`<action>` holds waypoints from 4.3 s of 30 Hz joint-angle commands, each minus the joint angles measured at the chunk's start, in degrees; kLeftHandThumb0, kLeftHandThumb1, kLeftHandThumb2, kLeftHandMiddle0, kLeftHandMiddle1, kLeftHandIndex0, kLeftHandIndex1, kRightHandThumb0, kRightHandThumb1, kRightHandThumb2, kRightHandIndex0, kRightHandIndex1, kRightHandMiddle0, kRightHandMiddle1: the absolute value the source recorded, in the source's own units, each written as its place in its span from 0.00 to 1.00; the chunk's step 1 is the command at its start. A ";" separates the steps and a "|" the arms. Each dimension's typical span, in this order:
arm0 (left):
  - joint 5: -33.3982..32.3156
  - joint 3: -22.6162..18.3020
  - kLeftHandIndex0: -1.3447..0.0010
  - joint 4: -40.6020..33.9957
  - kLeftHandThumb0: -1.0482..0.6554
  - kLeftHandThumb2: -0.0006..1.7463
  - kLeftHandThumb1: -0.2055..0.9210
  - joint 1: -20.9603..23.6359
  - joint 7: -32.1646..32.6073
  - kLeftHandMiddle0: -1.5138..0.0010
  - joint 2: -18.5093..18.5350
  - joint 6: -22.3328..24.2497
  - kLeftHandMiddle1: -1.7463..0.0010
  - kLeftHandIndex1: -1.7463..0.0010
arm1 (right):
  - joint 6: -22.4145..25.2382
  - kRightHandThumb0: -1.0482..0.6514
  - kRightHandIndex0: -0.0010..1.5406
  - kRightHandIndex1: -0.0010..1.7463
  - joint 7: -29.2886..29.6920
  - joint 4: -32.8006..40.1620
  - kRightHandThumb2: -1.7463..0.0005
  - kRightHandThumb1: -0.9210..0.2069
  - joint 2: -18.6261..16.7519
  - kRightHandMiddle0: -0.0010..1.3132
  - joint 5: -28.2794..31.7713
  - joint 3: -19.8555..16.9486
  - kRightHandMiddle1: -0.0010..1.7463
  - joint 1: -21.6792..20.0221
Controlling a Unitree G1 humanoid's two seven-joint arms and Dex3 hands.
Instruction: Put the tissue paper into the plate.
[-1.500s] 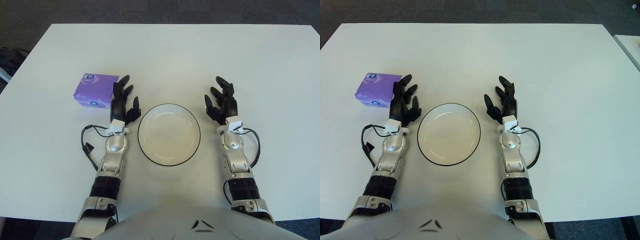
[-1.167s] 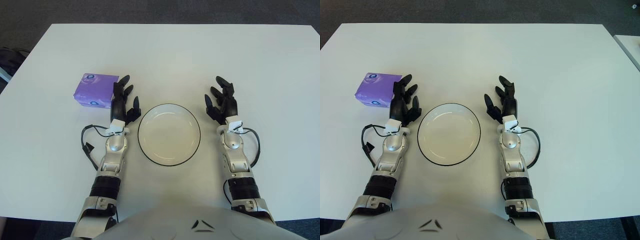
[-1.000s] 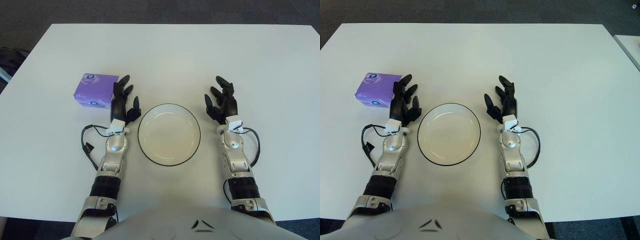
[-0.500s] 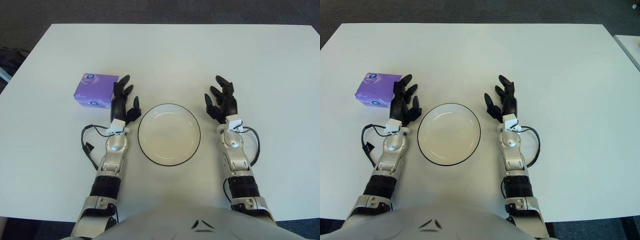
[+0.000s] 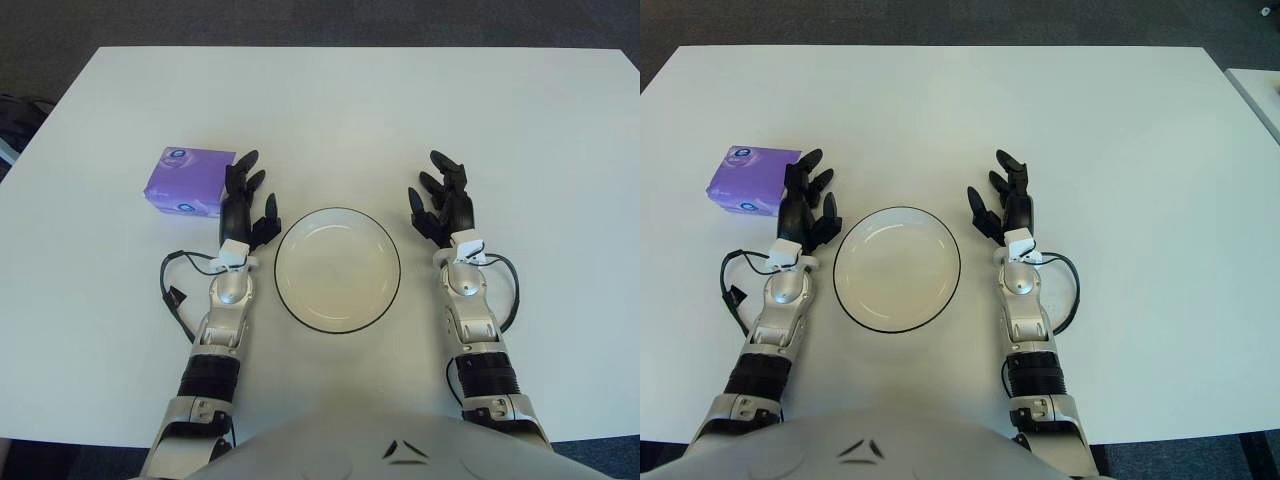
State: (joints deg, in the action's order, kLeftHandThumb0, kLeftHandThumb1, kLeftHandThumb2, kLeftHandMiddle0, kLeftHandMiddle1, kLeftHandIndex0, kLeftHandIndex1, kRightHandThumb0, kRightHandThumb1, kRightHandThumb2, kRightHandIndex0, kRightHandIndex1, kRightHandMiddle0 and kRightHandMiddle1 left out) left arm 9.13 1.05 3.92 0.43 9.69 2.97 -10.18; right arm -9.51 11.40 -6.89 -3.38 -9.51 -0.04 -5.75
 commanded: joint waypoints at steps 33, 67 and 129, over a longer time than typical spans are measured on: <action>12.37 -1.42 1.00 -16.09 0.19 0.41 1.00 3.41 -7.33 0.84 14.95 0.46 0.87 0.63 | 3.29 0.24 0.21 0.21 0.33 -5.66 0.71 0.00 -1.16 0.00 -0.09 0.81 0.39 1.26; 12.53 -11.36 1.00 -13.00 0.22 0.33 1.00 13.18 -12.80 0.82 31.16 -9.48 0.93 0.61 | 4.13 0.24 0.21 0.21 1.57 -7.94 0.71 0.00 -1.95 0.00 -0.19 1.80 0.39 0.26; 27.35 6.58 1.00 7.05 0.04 0.13 1.00 34.89 -43.69 0.89 61.77 -19.02 1.00 0.60 | -4.06 0.29 0.20 0.22 1.65 -19.57 0.76 0.02 -1.64 0.00 1.99 -0.39 0.40 -4.63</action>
State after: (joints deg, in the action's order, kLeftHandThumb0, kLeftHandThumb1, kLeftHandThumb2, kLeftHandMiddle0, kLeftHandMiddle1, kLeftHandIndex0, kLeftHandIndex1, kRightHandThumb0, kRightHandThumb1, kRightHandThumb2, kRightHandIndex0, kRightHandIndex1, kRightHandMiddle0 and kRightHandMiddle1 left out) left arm 35.30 6.06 8.29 33.38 -36.08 65.96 -27.14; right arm -17.63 13.66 -21.53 -5.24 -8.54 0.17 -15.08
